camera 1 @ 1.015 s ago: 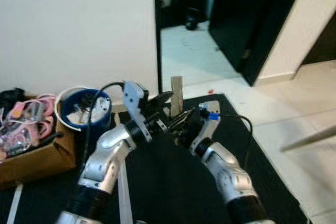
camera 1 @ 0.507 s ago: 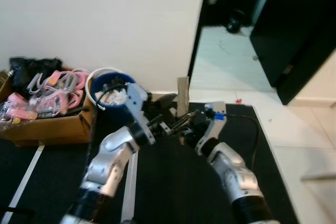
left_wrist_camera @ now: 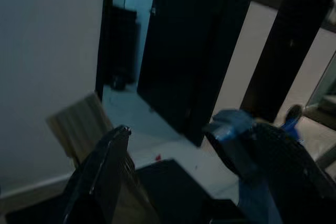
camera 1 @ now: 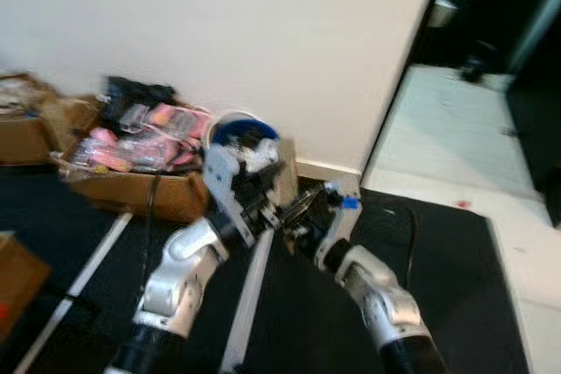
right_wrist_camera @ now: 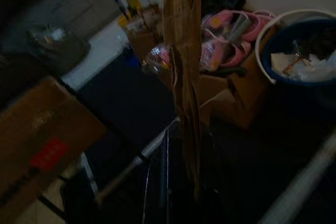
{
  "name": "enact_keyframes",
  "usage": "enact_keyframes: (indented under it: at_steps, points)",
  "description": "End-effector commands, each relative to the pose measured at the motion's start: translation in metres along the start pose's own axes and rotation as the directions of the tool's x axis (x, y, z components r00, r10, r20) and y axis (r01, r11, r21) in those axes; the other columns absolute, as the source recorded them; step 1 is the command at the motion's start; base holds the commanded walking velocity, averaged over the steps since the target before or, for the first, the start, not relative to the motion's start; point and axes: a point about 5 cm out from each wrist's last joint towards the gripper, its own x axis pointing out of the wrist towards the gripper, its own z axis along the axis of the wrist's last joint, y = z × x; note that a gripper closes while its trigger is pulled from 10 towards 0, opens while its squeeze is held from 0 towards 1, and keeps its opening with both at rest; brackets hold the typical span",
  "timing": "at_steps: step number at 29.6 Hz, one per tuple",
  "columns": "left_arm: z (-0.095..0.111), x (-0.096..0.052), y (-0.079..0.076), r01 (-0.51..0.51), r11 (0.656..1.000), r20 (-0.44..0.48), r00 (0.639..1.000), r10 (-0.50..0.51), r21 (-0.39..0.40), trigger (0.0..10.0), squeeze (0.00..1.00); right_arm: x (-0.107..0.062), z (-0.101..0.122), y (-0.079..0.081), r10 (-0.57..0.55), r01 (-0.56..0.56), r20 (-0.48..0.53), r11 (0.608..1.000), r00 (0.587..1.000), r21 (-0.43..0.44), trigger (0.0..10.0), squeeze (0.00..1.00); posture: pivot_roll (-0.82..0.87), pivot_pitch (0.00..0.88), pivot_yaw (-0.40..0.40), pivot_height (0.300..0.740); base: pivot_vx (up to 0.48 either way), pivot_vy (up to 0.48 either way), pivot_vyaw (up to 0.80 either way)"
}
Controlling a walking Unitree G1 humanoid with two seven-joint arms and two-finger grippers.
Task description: Picking trash to rubbish bin
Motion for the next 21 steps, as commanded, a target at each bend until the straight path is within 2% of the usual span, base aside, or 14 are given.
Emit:
enact_keyframes:
  at_steps: [1,7,13,21]
  points:
    - [-0.001,-0.004,0.001,-0.018,1.000,-0.002,1.000,0.018,0.000,10.0,0.00,0.000,-0.001,0.000,0.004,-0.004,-0.003,1.000,1.000,0.010,10.0,0.00,-0.03,0.096,-0.038,0.740,0.000,0.000,0.71]
    - [-0.002,-0.006,0.003,-0.021,1.000,-0.008,1.000,0.021,0.009,10.0,0.00,0.004,0.005,-0.001,0.028,-0.028,0.006,0.999,1.000,-0.016,10.0,0.00,-0.03,0.066,-0.042,0.740,0.000,0.000,0.63]
    - [0.000,-0.002,0.007,-0.026,0.999,-0.001,1.000,0.026,0.035,10.0,0.00,0.008,0.010,-0.008,0.024,-0.023,0.016,0.999,1.000,-0.029,10.0,0.00,0.00,0.036,-0.058,0.740,0.000,0.000,0.00]
    - [0.005,-0.006,0.013,-0.059,0.996,0.021,0.998,0.058,0.060,10.0,0.00,0.021,0.018,-0.004,0.078,-0.077,0.012,0.996,0.997,-0.050,10.0,0.00,0.02,0.000,-0.087,0.740,0.000,0.000,0.00]
